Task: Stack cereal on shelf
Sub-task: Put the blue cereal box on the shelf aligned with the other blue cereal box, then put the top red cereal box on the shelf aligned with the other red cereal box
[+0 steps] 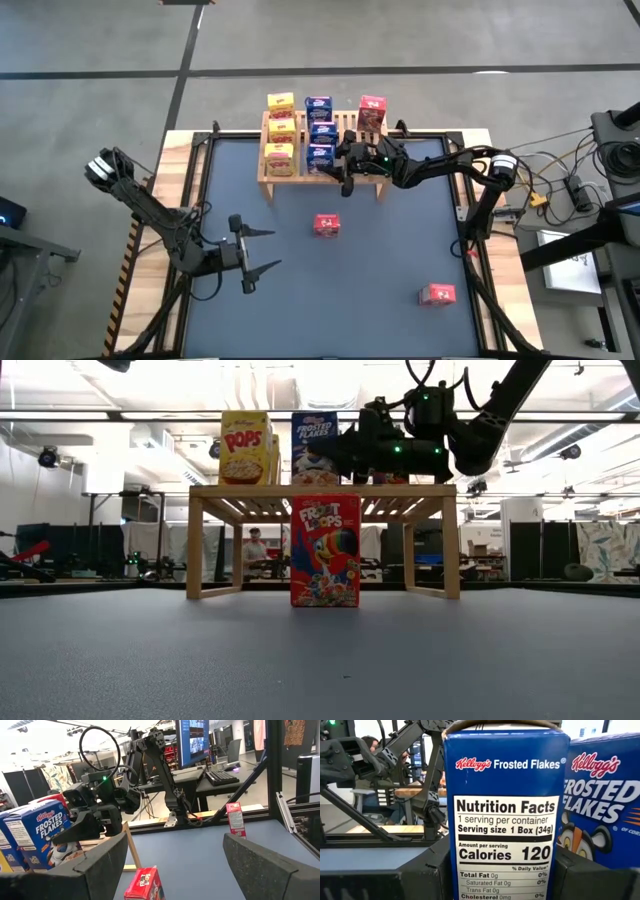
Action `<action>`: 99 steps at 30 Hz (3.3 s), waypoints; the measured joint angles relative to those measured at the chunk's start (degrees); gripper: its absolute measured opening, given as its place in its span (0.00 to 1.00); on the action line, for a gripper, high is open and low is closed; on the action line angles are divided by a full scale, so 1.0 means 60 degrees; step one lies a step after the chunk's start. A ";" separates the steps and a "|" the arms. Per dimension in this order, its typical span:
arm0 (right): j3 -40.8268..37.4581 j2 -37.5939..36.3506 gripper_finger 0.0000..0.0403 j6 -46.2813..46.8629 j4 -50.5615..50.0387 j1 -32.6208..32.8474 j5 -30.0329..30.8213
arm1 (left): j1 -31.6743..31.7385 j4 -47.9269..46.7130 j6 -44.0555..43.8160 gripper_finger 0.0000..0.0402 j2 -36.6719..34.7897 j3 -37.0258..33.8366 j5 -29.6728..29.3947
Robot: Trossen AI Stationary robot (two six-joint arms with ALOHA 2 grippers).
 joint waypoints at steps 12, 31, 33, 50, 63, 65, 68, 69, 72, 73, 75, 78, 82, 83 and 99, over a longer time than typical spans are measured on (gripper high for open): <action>0.0000 -0.0011 0.45 0.0307 -0.0015 0.0004 -0.0334 | 0.0000 -0.0003 0.0000 0.77 0.0003 0.0000 0.0000; 0.0004 -0.0313 0.48 0.0515 -0.0785 -0.0045 -0.0332 | 0.0011 0.0000 -0.0033 0.77 0.0000 0.0000 0.0000; -0.0010 -0.0291 0.53 0.0565 -0.1016 -0.0051 -0.0312 | 0.0011 0.0000 -0.0036 0.77 0.0000 0.0000 0.0000; -0.0007 -0.0331 0.85 0.0352 -0.1114 -0.0051 0.0022 | 0.0011 -0.0011 -0.0077 0.77 0.0000 0.0000 0.0000; -0.0007 -0.1871 0.86 -0.0637 -0.4232 -0.0055 0.0032 | 0.0011 -0.0104 -0.0187 0.77 0.0000 0.0000 0.0000; -0.0025 -0.2065 0.86 -0.0652 -0.4610 -0.0055 0.0031 | 0.0011 -0.0117 -0.0251 0.77 0.0000 0.0000 0.0000; -0.0122 -0.2365 0.86 -0.0754 -0.5086 -0.0057 0.0033 | 0.0011 -0.0168 -0.0285 0.77 0.0000 0.0000 0.0000; -0.0163 -0.2467 0.86 -0.0809 -0.5286 -0.0062 0.0032 | 0.0011 -0.0166 -0.0288 0.77 0.0000 0.0000 0.0000; -0.0327 -0.2772 0.86 -0.0895 -0.5961 -0.0077 0.0035 | 0.0011 -0.0168 -0.0288 0.77 0.0000 0.0000 0.0000; -0.0399 -0.2887 0.86 -0.0906 -0.6174 -0.0097 0.0035 | 0.0011 -0.0168 -0.0288 0.77 0.0000 0.0000 -0.0004; -0.0545 -0.3172 0.86 -0.0931 -0.6580 -0.0130 0.0042 | 0.0011 -0.0175 -0.0291 0.77 0.0000 0.0000 -0.0004; -0.0754 -0.3663 0.86 -0.0966 -0.7145 -0.0178 0.0058 | 0.0011 -0.0222 -0.0327 0.77 0.0000 0.0000 -0.0004; -0.1052 -0.4424 0.86 -0.0888 -0.7489 -0.0149 0.0057 | 0.0011 -0.0249 -0.0364 0.77 0.0000 0.0000 -0.0004; -0.1136 -0.4635 0.86 -0.0852 -0.7533 -0.0138 0.0053 | 0.0011 -0.0313 -0.0422 0.77 0.0000 0.0000 -0.0009; -0.3014 -0.7059 0.86 -0.0561 -0.6640 0.0490 0.0032 | 0.0059 -0.0466 -0.1532 0.77 0.0000 -0.0630 -0.0081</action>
